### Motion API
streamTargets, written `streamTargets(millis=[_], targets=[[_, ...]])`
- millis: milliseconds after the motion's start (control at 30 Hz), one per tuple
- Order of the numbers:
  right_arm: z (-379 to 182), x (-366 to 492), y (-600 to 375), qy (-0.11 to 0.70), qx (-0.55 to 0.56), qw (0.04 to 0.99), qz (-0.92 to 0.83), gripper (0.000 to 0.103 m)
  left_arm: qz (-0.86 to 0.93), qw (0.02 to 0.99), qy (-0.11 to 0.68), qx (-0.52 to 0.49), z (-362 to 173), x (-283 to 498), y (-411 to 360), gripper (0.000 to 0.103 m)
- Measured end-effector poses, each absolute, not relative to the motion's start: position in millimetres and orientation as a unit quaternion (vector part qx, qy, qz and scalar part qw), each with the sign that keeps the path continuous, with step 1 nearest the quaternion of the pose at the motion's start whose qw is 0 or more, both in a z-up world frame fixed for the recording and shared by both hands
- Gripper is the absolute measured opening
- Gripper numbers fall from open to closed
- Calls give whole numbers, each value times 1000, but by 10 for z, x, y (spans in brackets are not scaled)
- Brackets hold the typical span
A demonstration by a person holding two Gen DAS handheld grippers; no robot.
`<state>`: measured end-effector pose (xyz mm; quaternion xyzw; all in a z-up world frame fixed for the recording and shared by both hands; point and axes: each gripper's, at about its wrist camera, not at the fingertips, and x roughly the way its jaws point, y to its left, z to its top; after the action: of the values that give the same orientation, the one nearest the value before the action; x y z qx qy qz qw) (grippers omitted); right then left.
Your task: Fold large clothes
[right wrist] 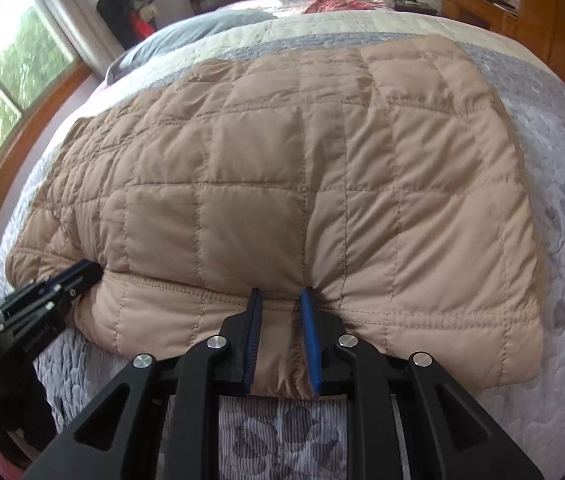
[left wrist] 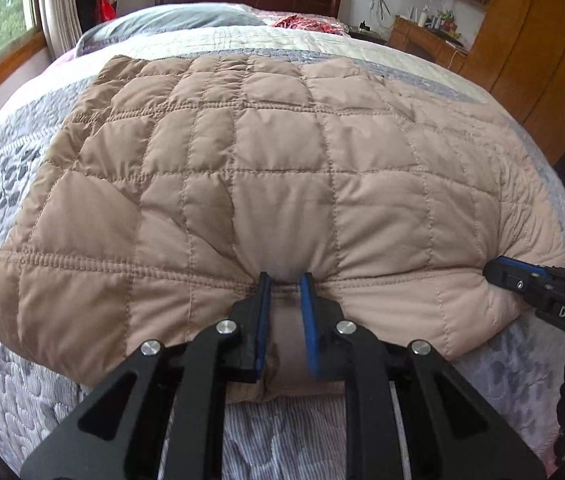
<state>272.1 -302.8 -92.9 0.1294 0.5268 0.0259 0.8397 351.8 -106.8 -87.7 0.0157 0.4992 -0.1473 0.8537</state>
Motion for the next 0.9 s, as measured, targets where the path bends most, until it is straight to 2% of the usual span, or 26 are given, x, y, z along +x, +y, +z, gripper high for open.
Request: streamTargets(millis=[100,133,200,233,267,300,333,433,600,900], targets=[[-689,2631,-3117,505,147,849,60,26,-156,851,501,11,-648,3446,-957,21],[-618,2581,-3176,495,150,854,63,29,-157,858,489,6,-513,3403,-849,32],[-452,2469,-3360,472,153,866,55,44,-156,869,470,-3,-301,3366,-625,48],[-367,2415,-3502,461,158,872,48,47,-149,875,461,-9,-201,3377,-473,53],[-318,2389,-3616,456,162,874,43,55,-139,879,456,-13,-128,3409,-327,55],[-281,2372,-3738,453,167,875,39,65,-134,880,455,-16,-82,3462,-221,63],[-256,2374,-3887,451,175,875,34,68,-125,880,457,-20,-50,3552,-36,71],[-271,2447,-4216,452,188,871,25,73,-96,873,477,-36,-113,3835,379,71],[-480,2631,-4558,468,236,850,53,79,-117,840,512,-134,-367,4219,822,71],[-941,2961,-4832,485,311,813,82,80,-188,794,539,-208,-899,4617,663,72]])
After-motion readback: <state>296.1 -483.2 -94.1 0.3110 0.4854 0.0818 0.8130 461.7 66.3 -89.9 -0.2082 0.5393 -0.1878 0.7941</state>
